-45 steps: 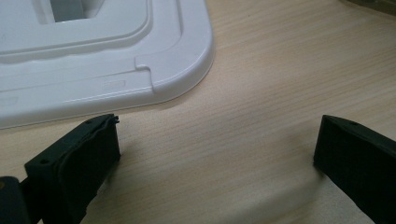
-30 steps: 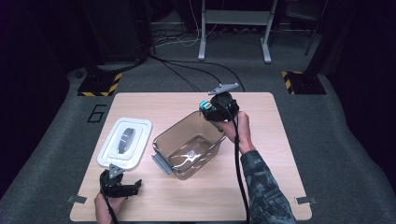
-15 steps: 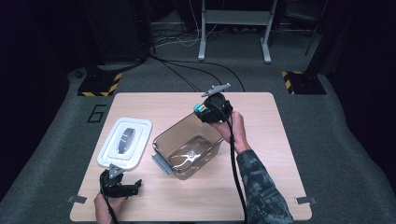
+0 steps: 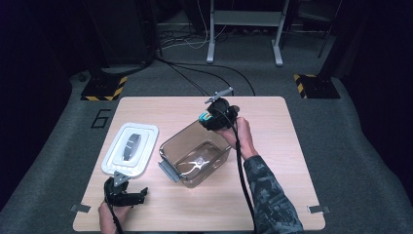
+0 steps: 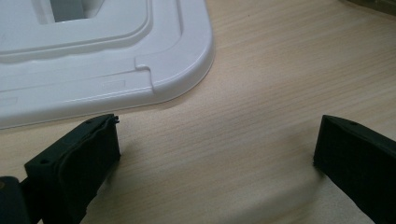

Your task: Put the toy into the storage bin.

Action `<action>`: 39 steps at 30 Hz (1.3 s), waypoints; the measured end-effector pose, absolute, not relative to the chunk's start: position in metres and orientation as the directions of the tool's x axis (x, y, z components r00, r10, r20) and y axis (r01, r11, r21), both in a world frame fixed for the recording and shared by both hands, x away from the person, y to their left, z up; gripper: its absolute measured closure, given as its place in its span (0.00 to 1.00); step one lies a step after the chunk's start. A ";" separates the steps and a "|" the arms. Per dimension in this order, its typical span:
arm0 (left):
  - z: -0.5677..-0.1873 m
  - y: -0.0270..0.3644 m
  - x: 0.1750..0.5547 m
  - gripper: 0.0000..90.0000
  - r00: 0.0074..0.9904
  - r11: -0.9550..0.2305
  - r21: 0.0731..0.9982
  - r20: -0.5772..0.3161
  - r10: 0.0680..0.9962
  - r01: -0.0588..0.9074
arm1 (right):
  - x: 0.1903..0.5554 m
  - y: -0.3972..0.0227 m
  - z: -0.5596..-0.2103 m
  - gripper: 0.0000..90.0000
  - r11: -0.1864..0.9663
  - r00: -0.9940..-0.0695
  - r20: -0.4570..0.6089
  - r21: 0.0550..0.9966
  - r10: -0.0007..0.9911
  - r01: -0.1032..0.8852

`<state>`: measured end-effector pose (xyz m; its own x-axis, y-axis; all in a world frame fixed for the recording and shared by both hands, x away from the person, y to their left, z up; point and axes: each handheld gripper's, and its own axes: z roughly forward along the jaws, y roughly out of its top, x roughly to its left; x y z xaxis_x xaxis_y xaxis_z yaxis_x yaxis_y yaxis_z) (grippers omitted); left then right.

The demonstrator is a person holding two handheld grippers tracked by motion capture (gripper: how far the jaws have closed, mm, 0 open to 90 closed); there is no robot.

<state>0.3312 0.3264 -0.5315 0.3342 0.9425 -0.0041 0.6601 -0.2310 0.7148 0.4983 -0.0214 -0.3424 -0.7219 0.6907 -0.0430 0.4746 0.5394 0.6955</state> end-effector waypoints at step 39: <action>-0.532 0.326 0.331 0.00 0.331 -0.229 0.718 -0.001 0.944 0.657 | 0.521 0.010 -0.390 0.59 0.634 -0.735 0.031 0.482 0.678 0.605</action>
<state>0.3312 0.3262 -0.5319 0.3311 0.9436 -0.0014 0.6569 -0.2294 0.7183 0.5212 0.0104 -0.3896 -0.7348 0.6776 0.0309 0.6049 0.6340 0.4818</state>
